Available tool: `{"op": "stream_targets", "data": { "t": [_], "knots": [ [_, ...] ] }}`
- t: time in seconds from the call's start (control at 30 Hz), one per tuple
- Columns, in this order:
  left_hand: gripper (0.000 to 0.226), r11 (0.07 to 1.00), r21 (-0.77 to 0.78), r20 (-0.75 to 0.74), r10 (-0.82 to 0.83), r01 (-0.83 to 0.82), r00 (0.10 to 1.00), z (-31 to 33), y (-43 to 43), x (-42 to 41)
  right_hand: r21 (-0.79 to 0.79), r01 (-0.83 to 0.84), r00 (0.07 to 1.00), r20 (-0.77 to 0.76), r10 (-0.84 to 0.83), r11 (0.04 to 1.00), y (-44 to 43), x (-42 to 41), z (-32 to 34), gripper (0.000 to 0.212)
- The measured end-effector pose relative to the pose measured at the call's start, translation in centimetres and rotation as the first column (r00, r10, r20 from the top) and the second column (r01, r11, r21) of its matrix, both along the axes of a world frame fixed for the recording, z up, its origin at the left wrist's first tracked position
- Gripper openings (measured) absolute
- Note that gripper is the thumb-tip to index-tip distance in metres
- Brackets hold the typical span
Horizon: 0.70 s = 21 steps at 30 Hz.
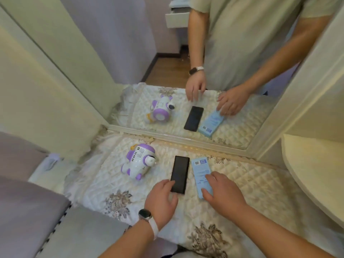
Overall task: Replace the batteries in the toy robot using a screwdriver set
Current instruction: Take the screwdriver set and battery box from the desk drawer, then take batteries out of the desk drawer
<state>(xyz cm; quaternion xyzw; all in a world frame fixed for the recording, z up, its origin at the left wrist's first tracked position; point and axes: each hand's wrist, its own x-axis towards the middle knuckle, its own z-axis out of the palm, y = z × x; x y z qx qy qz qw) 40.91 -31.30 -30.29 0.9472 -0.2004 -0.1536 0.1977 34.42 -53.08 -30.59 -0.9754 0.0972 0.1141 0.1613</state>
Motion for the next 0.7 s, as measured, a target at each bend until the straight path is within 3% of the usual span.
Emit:
{"op": "stream_targets", "data": {
  "t": [0.17, 0.37, 0.57, 0.7],
  "knots": [
    [0.043, 0.994, 0.102, 0.175, 0.013, -0.031, 0.984, 1.6, 4.6, -4.3, 0.0, -0.248, 0.965, 0.089, 0.247, 0.969, 2.3, 0.1, 1.6, 0.055],
    [0.039, 0.969, 0.21, 0.313, 0.058, -0.129, 0.948, 4.5, 10.6, -9.4, 0.019, -0.506, 0.847, 0.199, 0.493, 0.862, 9.4, 0.1, 3.5, 0.052],
    [0.04, 0.922, 0.169, 0.4, 0.259, -0.349, 0.879, 6.0, 16.1, -14.4, 0.024, -0.653, 0.718, 0.338, 0.609, 0.757, 17.5, -0.9, 7.1, 0.044],
    [0.039, 0.868, 0.134, 0.476, 0.367, -0.479, 0.799, 7.0, 20.9, -17.9, -0.03, -0.73, 0.638, 0.332, 0.695, 0.683, 23.4, -2.3, 8.1, 0.047]
  ]
}}
